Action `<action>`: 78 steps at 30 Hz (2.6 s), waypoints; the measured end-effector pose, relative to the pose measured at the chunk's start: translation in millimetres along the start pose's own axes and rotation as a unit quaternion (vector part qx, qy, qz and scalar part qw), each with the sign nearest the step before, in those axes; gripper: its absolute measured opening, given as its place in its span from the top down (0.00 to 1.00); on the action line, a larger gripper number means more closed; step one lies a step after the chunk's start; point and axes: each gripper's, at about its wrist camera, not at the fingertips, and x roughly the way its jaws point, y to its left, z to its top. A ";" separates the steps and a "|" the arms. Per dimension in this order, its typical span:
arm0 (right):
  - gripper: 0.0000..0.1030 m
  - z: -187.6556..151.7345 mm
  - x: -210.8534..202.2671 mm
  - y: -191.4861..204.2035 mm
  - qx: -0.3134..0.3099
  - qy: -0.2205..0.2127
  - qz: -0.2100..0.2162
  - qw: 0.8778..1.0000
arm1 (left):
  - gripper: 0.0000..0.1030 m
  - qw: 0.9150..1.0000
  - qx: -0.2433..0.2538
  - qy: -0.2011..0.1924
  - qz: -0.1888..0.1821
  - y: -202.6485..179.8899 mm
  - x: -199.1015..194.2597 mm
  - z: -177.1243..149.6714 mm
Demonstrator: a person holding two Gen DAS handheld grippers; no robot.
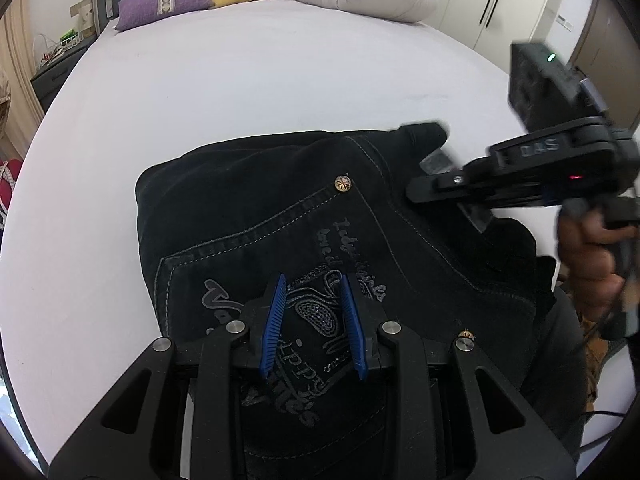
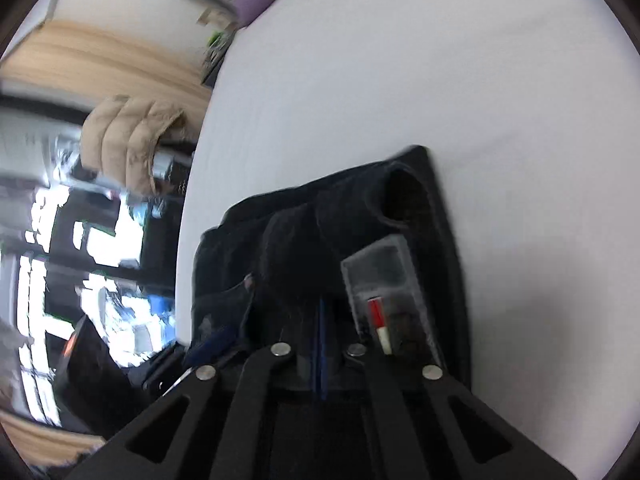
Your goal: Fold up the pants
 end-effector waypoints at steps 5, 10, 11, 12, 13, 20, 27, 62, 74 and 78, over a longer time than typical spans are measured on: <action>0.96 -16.0 -29.6 -10.4 0.017 -0.024 0.000 1.000 | 0.73 1.000 0.001 -0.003 0.003 -4.7 1.9 -3.9; 0.93 -54.0 -45.3 8.0 -0.023 -0.011 0.048 0.999 | 0.73 1.000 0.006 -0.006 -0.001 -9.5 -10.9 -20.3; 0.90 -63.7 -39.3 8.1 -0.029 0.003 0.043 0.999 | 0.74 1.000 0.011 -0.006 0.000 -9.6 -11.0 -24.7; 0.92 -66.2 -32.8 8.3 -0.030 0.010 0.034 0.999 | 0.74 1.000 0.023 -0.007 0.002 -12.3 -14.2 -31.5; 0.92 -72.3 -28.6 4.1 -0.027 0.014 0.025 0.999 | 0.74 0.999 0.032 -0.009 0.003 -17.1 -16.8 -35.8; 0.95 -97.3 -38.1 -15.4 -0.021 -0.020 0.076 0.997 | 0.73 0.986 0.150 -0.058 0.030 -35.3 -44.9 -90.5; 0.71 -116.7 -63.4 -19.8 -0.041 -0.033 0.105 0.993 | 0.73 0.969 0.218 -0.109 0.031 -33.2 -77.6 -125.1; 0.81 13.9 -6.8 3.5 -0.011 0.016 0.073 0.997 | 0.83 0.935 -0.254 0.047 -0.244 148.3 -19.3 -35.8; 0.82 111.0 50.5 88.3 -0.051 0.007 0.107 0.993 | 0.83 0.961 -0.201 -0.027 -0.190 256.3 -60.7 51.2; 0.82 134.4 92.6 85.6 -0.032 0.028 0.105 0.993 | 0.83 0.961 -0.215 -0.012 -0.175 307.9 -41.5 49.1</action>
